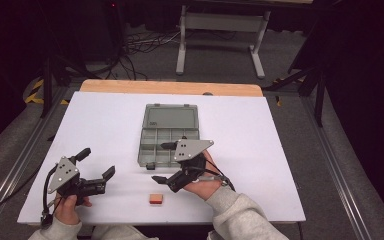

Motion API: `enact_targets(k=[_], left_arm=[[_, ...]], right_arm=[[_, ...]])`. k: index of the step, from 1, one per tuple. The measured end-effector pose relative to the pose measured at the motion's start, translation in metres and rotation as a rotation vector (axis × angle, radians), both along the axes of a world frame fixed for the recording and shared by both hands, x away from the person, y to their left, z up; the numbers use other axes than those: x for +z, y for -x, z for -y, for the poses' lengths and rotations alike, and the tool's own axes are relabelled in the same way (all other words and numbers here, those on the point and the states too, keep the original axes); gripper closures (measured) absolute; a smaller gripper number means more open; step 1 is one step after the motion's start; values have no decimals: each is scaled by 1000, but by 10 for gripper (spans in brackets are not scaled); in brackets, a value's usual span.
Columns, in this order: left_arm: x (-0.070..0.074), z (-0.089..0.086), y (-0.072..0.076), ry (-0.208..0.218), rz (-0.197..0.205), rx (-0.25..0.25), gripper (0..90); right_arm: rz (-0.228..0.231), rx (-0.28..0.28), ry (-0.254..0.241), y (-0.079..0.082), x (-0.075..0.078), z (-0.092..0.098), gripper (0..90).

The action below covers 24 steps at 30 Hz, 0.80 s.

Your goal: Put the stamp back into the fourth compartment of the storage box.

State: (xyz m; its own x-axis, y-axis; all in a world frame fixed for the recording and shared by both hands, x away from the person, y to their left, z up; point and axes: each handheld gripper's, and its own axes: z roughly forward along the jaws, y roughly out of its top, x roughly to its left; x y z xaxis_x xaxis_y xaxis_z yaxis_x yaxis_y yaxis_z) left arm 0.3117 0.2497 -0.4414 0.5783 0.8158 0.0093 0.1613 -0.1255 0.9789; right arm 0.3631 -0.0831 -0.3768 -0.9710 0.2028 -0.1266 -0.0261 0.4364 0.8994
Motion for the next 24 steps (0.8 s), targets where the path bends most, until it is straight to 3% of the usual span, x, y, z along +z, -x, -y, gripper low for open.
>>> enact_targets(k=[10,14,16,24], left_arm=[[-1,0,0,0,-3,0,13],[-1,0,-1,1,-3,-1,13],[-1,0,-1,1,-4,0,13],[-1,-1,-1,2,-5,0,13]], right_arm=[[-17,31,17,-1,-2,-12,76],[-40,58,51,0,-3,-19,116],[-77,76,71,-2,-4,-22,135],[-116,104,144,0,-9,-30,161]])
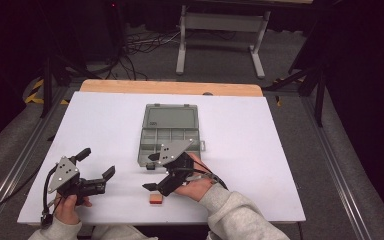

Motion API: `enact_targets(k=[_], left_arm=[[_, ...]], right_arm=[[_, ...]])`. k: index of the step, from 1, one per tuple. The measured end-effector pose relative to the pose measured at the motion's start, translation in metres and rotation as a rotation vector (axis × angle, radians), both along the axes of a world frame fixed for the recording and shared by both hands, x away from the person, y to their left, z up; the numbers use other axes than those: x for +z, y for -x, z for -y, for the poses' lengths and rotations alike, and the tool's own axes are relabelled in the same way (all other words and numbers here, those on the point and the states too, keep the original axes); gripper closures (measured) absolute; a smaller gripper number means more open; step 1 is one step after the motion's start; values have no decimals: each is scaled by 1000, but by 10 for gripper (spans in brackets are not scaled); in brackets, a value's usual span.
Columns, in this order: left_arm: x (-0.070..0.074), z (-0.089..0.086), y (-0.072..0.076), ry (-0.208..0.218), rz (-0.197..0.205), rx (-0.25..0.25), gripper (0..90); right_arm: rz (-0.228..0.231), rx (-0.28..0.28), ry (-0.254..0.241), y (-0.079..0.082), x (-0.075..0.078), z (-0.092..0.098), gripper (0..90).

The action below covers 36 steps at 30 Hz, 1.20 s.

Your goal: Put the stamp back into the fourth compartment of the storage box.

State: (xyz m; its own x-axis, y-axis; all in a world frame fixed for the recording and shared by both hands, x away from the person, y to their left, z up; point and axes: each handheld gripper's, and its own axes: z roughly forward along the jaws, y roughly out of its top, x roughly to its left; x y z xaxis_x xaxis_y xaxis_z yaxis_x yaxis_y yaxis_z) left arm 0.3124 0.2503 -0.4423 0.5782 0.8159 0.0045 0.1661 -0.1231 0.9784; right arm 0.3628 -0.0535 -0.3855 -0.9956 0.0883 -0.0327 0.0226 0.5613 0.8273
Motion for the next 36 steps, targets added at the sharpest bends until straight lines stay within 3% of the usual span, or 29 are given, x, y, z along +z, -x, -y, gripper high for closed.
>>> enact_targets(k=[17,28,36], left_arm=[[0,1,0,-4,2,-7,13],[0,2,0,-13,2,-14,13],[0,2,1,-10,2,-14,13]], right_arm=[[-99,0,212,3,-18,-9,249],[-98,11,319,13,-24,-12,282],[-102,13,366,17,-31,-16,315]])
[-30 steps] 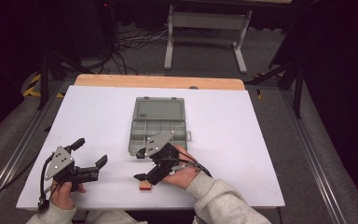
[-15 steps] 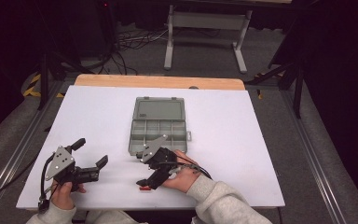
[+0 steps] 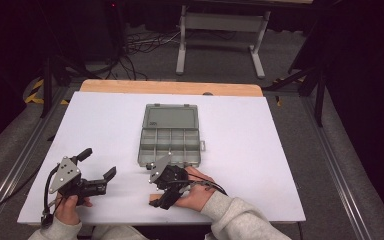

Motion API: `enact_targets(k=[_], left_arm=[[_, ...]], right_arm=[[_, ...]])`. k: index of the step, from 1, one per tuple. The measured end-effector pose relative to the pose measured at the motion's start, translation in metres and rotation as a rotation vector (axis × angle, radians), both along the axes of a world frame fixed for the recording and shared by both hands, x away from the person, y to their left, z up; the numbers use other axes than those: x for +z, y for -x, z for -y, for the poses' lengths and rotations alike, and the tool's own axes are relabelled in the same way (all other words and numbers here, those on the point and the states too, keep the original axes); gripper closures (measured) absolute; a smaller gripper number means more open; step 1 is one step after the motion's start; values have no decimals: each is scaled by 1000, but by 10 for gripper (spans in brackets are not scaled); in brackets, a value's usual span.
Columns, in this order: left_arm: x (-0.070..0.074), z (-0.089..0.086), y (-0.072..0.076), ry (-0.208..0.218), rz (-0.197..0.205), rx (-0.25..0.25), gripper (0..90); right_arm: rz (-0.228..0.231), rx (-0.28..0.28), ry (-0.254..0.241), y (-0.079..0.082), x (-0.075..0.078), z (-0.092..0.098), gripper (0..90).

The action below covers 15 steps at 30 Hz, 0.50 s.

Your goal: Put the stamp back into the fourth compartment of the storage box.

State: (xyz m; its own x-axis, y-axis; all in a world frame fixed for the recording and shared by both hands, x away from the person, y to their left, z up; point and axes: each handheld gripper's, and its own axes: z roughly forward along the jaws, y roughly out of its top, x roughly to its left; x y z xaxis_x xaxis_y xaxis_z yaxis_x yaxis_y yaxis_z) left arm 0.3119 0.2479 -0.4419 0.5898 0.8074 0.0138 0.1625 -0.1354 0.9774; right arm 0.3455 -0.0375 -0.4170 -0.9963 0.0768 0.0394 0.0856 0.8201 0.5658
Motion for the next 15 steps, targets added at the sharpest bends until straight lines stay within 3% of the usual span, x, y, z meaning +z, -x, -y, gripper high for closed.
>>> enact_targets(k=[15], left_arm=[[0,-1,0,-2,1,-2,13]], right_arm=[[6,33,81,3,-8,-4,422]])
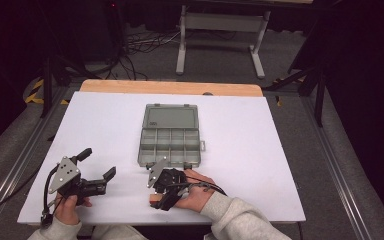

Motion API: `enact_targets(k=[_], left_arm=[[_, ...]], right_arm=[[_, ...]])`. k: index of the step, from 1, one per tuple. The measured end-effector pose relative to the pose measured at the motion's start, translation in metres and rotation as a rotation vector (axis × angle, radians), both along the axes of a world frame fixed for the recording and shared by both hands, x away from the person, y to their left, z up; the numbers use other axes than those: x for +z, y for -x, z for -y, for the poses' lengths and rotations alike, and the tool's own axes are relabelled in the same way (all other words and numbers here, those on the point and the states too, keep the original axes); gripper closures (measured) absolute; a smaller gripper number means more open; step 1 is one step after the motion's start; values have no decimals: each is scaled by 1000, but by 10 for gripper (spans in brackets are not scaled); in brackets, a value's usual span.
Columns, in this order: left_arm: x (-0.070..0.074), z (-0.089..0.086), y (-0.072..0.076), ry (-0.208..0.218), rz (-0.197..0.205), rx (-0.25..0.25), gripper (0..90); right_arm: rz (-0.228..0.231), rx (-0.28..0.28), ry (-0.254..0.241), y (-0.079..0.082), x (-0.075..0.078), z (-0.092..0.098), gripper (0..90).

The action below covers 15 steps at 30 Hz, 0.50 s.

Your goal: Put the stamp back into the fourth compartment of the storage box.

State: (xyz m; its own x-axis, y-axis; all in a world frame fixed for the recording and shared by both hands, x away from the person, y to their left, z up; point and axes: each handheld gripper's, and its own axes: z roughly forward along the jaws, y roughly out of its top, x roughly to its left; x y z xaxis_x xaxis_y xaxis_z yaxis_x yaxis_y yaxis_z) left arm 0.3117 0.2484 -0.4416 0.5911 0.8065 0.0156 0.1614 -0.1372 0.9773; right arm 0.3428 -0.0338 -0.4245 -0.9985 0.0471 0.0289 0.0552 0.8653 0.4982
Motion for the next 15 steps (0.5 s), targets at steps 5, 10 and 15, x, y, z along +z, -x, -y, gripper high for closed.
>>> enact_targets(k=[5,10,15], left_arm=[[0,0,0,1,1,-1,13],[0,0,0,1,2,-2,13],[0,0,0,1,2,-2,13]], right_arm=[[9,7,19,1,-2,-1,475],[10,8,48,2,-4,-2,532],[21,8,66,3,-6,-3,619]])
